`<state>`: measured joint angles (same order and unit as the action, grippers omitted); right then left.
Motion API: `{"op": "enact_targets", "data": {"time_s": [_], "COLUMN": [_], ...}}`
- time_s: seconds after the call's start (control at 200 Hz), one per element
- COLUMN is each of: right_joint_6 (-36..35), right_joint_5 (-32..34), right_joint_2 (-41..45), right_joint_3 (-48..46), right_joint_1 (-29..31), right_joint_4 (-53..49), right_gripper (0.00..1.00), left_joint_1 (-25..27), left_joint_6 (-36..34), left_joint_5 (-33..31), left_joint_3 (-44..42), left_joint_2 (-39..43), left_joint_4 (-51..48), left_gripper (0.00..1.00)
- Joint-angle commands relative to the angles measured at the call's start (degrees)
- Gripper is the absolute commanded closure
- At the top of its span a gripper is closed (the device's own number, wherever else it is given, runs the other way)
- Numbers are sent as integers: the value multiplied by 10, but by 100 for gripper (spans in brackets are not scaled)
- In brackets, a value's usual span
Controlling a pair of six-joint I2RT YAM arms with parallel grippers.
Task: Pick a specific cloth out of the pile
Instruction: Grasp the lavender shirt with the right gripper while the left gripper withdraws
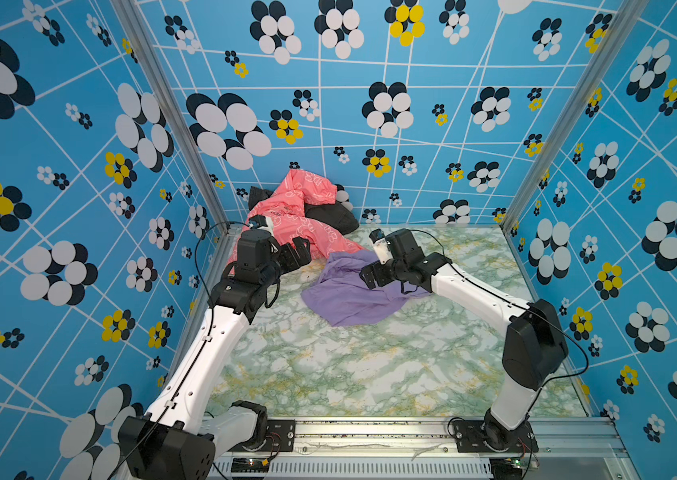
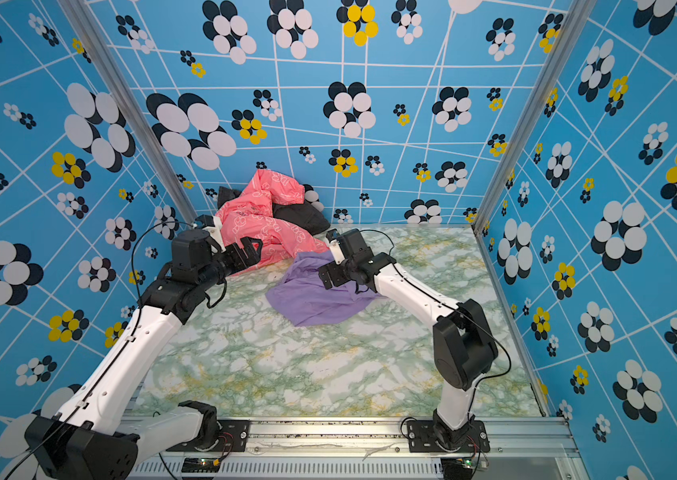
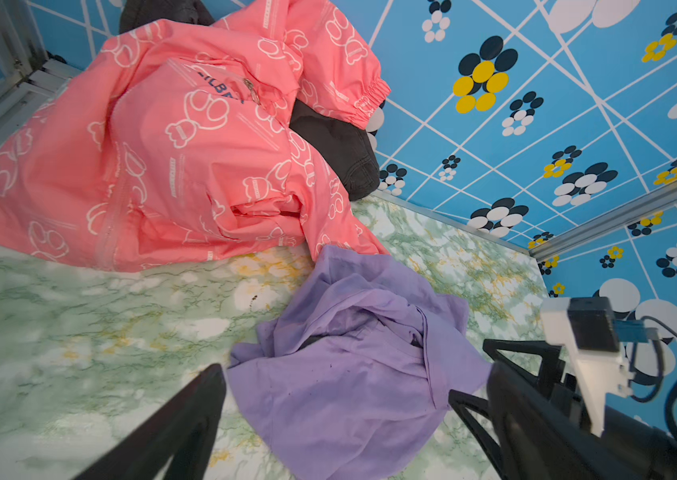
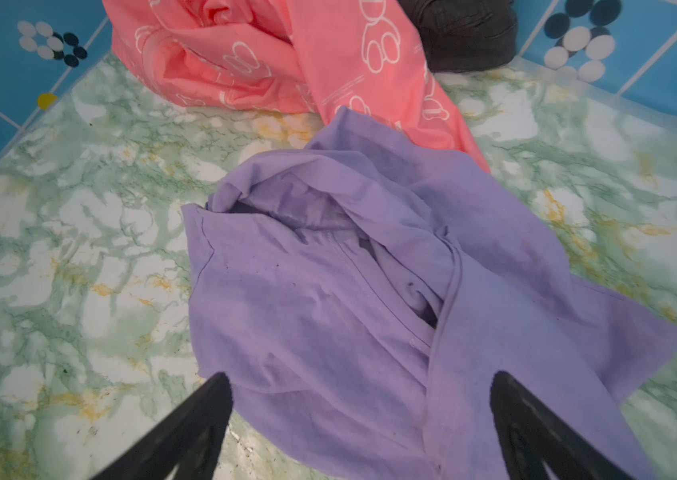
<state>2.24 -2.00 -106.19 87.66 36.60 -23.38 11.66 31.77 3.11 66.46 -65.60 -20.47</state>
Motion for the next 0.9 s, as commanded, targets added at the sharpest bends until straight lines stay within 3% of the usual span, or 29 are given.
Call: {"op": "enact_targets", "data": {"time_s": [0.0, 0.33, 0.49, 0.755, 0.895], "right_joint_6": [-20, 17, 34, 55, 46], "right_joint_5": [20, 9, -1, -19, 9], "right_joint_2": [-55, -194, -234, -256, -229], "right_joint_3": [61, 165, 191, 199, 188], "right_joint_1": [17, 39, 41, 41, 39], "right_joint_4": [-87, -152, -177, -205, -180], "right_gripper": [3, 18, 34, 75, 97], "left_joint_1": [-18, -57, -69, -77, -77], "left_joint_6": [8, 13, 13, 25, 20], "left_joint_5": [-1, 23, 33, 50, 44], "left_joint_3": [-22, -53, -55, -49, -41], "left_joint_2": [24, 74, 77, 64, 56], "left_joint_4": [-17, -49, -53, -40, -38], "left_gripper": [1, 1, 1, 1, 1]}}
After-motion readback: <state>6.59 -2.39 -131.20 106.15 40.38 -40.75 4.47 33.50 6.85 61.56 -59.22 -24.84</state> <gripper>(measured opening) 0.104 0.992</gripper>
